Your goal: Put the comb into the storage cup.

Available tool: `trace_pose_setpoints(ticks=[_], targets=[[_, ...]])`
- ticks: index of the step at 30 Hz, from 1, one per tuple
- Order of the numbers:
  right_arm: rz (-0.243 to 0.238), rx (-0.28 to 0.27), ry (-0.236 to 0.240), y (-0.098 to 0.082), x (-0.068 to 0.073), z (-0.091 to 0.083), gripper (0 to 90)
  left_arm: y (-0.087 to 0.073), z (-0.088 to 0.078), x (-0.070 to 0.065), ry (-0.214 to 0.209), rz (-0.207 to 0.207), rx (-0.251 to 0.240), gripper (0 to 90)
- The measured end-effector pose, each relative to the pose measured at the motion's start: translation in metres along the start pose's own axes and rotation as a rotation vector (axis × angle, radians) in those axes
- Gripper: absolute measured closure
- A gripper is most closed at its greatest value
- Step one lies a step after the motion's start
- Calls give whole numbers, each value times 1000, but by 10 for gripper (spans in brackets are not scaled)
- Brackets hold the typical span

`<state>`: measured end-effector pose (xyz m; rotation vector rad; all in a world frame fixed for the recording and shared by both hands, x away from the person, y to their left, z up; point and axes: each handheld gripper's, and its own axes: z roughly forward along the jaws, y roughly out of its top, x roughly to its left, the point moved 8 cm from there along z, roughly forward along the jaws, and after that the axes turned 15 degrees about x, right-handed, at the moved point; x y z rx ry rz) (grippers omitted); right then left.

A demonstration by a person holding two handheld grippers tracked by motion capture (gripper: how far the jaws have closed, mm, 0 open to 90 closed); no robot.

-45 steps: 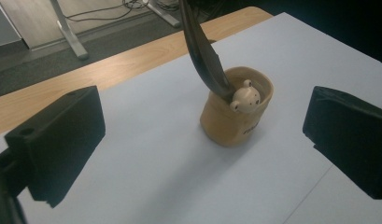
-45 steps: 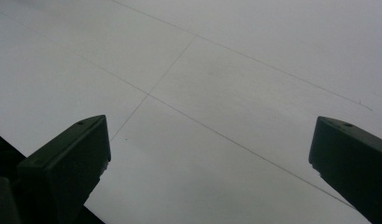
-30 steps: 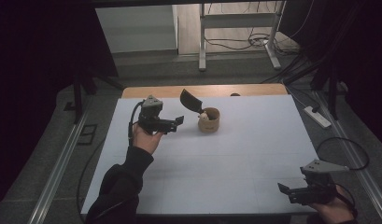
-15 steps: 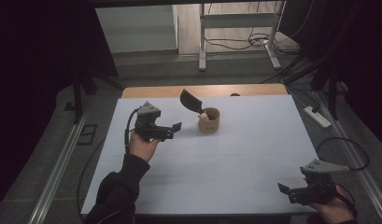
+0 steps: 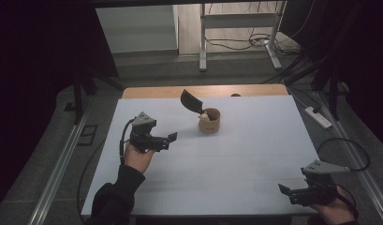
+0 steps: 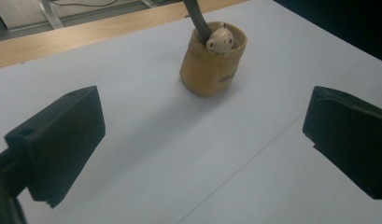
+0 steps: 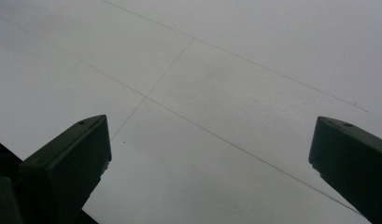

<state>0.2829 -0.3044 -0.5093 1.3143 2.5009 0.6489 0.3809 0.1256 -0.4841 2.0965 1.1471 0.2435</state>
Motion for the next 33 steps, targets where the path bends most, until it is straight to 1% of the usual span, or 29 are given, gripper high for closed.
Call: trace_pose_setpoints(ticks=[9, 14, 21, 33], targets=[[-3, -2, 0, 0, 0, 0, 0, -17, -12, -6, 27, 18, 4, 0], [-6, -2, 1, 1, 0, 0, 0, -25, -18, -9, 26, 19, 4, 0], [-9, -1, 1, 1, 1, 0, 0, -37, -26, -12, 20, 5, -1, 0], [-9, -4, 1, 1, 1, 0, 0, -57, -38, -21, 11, -10, 2, 0]])
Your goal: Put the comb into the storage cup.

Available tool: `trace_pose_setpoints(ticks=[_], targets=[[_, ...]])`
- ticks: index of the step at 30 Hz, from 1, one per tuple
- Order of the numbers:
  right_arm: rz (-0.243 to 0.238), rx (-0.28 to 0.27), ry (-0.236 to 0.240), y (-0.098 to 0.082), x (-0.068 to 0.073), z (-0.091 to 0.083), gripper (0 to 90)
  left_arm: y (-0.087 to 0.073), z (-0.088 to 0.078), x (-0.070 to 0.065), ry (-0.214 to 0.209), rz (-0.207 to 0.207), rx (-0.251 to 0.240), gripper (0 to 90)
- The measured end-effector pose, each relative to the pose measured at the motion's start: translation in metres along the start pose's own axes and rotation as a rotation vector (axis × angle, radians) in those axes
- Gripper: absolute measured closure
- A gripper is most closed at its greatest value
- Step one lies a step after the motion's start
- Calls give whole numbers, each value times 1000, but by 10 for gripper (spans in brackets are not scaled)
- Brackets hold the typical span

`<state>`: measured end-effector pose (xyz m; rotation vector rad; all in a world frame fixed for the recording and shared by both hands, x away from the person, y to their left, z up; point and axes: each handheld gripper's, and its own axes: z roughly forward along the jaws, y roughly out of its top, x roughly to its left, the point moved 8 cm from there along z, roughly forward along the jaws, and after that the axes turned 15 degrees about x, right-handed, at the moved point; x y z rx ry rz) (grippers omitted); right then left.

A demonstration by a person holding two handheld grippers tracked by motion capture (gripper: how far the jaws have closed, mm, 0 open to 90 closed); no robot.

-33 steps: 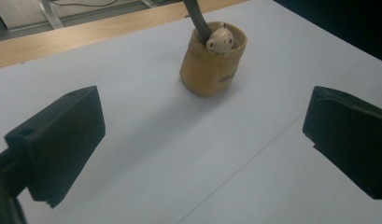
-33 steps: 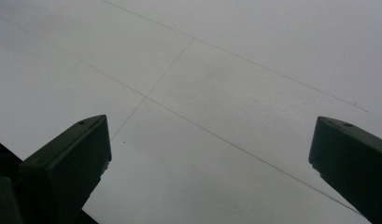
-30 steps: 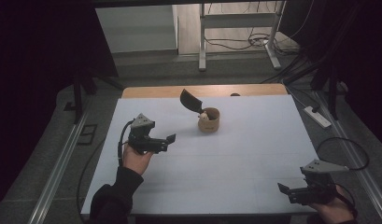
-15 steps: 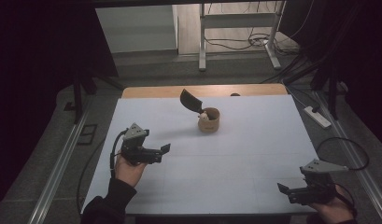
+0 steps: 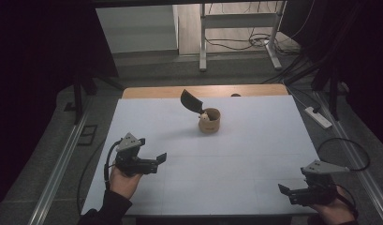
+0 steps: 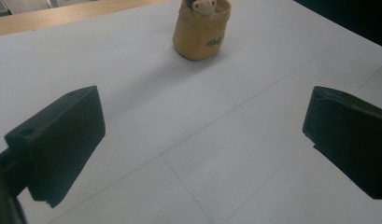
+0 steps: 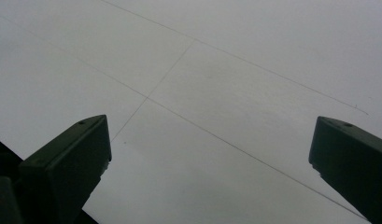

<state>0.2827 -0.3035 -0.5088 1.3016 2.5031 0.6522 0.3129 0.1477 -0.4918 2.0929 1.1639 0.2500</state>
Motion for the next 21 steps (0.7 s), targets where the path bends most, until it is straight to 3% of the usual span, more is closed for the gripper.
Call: trace_pose_setpoints(ticks=[11, 21], targets=[[3, 0, 0, -1, 0, 0, 0, -20, -17, -2, 27, -8, -4, 0], [6, 0, 4, -1, -1, 0, 0, -38, -27, -5, 76, -5, 14, 0]])
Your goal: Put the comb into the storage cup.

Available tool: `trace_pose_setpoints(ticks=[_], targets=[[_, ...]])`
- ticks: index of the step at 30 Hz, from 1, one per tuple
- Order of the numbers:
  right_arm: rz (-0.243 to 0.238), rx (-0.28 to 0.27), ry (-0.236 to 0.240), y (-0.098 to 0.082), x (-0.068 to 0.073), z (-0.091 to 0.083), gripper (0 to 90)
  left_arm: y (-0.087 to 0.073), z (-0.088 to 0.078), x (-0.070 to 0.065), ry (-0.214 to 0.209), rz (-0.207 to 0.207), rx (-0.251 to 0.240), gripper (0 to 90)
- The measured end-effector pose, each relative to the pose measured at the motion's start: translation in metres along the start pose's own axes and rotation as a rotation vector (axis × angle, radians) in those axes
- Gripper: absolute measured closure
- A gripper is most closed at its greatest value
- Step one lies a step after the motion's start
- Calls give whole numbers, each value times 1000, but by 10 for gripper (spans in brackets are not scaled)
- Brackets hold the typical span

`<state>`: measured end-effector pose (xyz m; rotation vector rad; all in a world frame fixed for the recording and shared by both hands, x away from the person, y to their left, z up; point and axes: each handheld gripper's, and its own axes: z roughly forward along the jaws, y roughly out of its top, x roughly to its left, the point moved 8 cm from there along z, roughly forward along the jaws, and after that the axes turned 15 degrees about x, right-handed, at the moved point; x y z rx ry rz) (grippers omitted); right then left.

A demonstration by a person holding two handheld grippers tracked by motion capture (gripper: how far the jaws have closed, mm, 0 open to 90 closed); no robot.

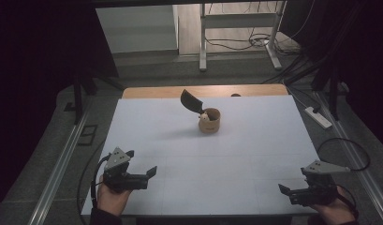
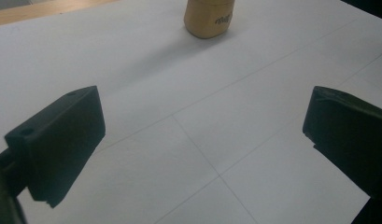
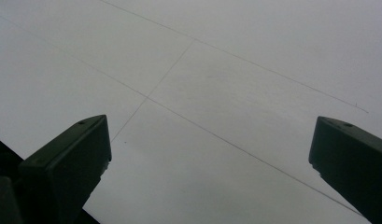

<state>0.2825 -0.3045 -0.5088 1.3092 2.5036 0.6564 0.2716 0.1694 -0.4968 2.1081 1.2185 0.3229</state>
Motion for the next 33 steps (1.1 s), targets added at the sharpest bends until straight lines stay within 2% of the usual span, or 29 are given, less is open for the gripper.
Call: trace_pose_setpoints(ticks=[15, 21, 30, 33], targets=[[6, 6, 1, -1, -1, 0, 0, -30, -13, -3, 58, -23, 28, 0], [13, 10, 3, -1, -1, 0, 0, -39, -15, -1, 65, -45, 43, 0], [13, 9, -2, -1, -1, 0, 0, -56, -16, 1, 114, -58, 118, 0], [12, 11, -3, -1, -1, 0, 0, -57, -17, 1, 122, -62, 122, 3]])
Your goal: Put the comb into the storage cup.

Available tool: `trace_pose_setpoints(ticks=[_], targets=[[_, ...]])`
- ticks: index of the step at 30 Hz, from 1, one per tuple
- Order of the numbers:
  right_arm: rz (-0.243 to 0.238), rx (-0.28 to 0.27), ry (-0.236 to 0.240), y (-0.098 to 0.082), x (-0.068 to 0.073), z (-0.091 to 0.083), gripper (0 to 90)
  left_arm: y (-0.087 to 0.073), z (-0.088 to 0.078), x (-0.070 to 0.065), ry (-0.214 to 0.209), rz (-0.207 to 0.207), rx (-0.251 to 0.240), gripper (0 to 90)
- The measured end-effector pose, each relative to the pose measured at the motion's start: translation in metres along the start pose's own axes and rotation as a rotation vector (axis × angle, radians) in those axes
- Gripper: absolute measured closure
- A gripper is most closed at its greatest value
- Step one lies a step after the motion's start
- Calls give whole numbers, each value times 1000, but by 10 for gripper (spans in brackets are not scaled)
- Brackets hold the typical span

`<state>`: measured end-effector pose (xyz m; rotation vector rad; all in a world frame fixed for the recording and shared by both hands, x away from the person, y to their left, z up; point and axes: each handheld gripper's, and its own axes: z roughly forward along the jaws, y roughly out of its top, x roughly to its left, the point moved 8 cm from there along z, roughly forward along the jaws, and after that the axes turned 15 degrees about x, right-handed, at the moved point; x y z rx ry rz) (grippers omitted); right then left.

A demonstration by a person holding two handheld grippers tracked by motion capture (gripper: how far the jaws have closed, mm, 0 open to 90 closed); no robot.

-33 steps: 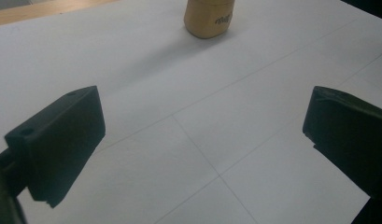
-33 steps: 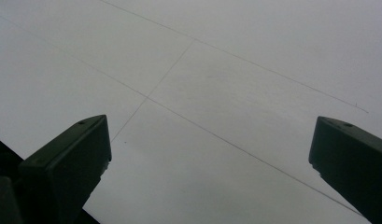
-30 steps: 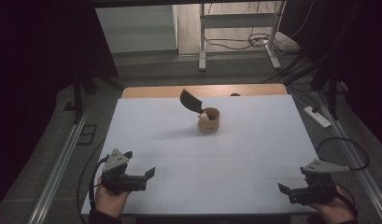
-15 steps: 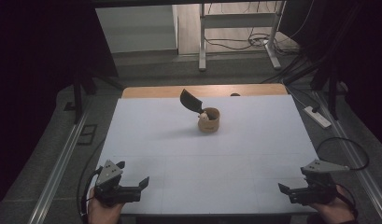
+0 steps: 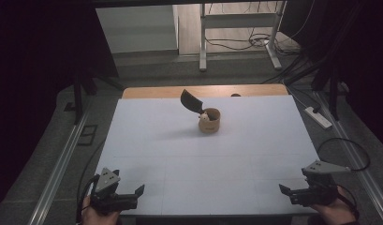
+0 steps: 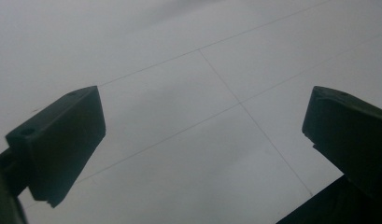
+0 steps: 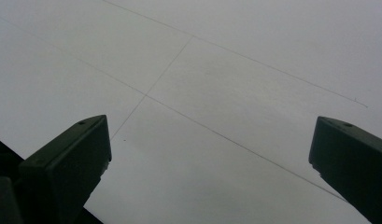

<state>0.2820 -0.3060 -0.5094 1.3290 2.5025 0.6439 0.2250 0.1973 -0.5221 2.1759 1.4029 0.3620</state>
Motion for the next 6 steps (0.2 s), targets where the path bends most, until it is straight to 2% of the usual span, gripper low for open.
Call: trace_pose_setpoints(ticks=[6], targets=[[-4, 0, -1, 0, 0, 1, 0, 0, 2, 0, 0, 1, 14, 8]])
